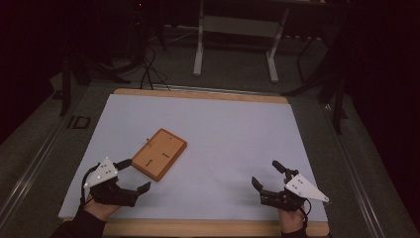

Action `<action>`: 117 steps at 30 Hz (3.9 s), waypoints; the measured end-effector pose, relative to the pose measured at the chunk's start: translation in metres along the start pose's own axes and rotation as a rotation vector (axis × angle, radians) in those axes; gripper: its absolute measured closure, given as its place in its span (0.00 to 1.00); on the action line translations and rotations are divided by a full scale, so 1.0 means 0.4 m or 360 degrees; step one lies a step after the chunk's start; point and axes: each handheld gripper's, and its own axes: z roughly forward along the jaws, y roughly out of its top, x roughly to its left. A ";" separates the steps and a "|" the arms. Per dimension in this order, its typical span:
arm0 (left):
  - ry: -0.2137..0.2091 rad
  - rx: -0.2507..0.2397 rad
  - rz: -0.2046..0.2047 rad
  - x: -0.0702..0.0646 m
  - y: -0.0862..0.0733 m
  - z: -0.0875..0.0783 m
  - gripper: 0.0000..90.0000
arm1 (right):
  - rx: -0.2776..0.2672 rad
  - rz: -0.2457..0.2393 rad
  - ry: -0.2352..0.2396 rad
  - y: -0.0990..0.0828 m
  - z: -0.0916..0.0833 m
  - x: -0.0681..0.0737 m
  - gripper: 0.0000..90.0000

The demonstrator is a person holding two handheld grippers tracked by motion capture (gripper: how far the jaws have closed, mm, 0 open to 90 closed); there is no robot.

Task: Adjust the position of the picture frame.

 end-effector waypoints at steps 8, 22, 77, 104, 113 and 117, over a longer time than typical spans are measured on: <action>0.0141 0.0016 -0.0065 0.050 0.032 0.051 0.01 | -0.0036 -0.0047 -0.0041 0.001 -0.006 -0.004 0.14; 0.0298 0.0092 -0.0110 0.110 0.026 0.160 0.16 | -0.0067 -0.0072 -0.0006 0.008 -0.015 0.006 0.15; 0.0550 0.0255 -0.0204 0.182 -0.002 0.288 0.95 | -0.0028 -0.0055 0.0036 0.003 -0.010 0.005 0.15; 0.0383 0.0177 0.0015 0.096 0.091 0.280 0.94 | -0.0028 -0.0052 0.0038 0.003 -0.010 0.003 0.15; 0.0280 0.0213 0.0083 0.054 0.108 0.306 0.94 | -0.0029 -0.0052 0.0038 0.003 -0.010 0.003 0.15; 0.0216 0.0217 0.0126 0.029 0.121 0.321 0.94 | -0.0038 -0.0049 0.0040 0.004 -0.012 0.002 0.15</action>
